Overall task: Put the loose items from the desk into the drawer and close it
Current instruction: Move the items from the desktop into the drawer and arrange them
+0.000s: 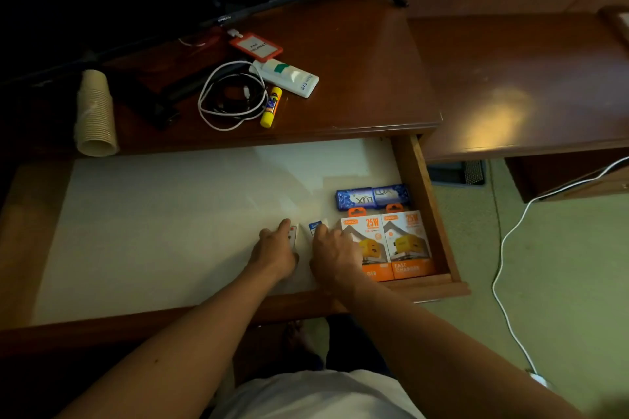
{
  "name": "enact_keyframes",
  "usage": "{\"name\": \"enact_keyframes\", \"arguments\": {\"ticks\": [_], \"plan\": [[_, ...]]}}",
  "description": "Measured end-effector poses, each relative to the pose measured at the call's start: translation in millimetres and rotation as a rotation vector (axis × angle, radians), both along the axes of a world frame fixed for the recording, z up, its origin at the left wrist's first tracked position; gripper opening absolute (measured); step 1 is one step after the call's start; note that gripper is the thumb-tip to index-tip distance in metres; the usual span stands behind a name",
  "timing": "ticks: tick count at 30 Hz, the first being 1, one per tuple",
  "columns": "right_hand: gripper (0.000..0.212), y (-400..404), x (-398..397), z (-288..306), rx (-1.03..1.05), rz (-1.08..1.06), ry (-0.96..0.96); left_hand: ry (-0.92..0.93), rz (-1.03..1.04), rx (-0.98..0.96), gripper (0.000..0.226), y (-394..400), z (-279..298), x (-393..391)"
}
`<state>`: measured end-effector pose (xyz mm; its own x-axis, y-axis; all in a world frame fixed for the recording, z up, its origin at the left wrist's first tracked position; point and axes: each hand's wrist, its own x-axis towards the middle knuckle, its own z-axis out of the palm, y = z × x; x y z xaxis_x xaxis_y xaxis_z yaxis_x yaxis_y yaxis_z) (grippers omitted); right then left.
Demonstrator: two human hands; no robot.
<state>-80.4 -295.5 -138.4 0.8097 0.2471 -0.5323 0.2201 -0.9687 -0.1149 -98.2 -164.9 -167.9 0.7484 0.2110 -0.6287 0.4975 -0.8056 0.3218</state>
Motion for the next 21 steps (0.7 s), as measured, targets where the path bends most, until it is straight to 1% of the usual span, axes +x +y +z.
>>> {"name": "enact_keyframes", "arguments": {"ticks": [2,4,6,7,9,12,16,21], "plan": [[0.054,0,4,-1,-0.026,0.011,-0.017,-0.001,-0.024,0.016,0.083,0,0,0],[0.05,1,10,0,-0.053,0.067,-0.052,-0.011,-0.054,0.028,0.08,3,-1,0],[0.048,1,18,0,-0.021,0.076,-0.074,-0.021,-0.085,0.032,0.075,6,-3,0],[0.05,1,22,0,0.005,0.086,-0.082,-0.028,-0.095,0.028,0.072,9,-4,-1],[0.058,1,29,-3,0.018,0.197,-0.082,-0.039,-0.095,0.011,0.07,13,-7,-1],[0.068,0,32,-8,-0.034,0.351,-0.055,-0.032,-0.077,-0.016,0.074,17,-10,-1],[0.067,-3,31,-11,-0.086,0.361,-0.071,-0.035,-0.082,-0.046,0.076,14,-9,-1],[0.059,-13,33,-10,-0.118,0.313,-0.106,-0.031,-0.092,-0.113,0.075,5,-7,-3]]}}
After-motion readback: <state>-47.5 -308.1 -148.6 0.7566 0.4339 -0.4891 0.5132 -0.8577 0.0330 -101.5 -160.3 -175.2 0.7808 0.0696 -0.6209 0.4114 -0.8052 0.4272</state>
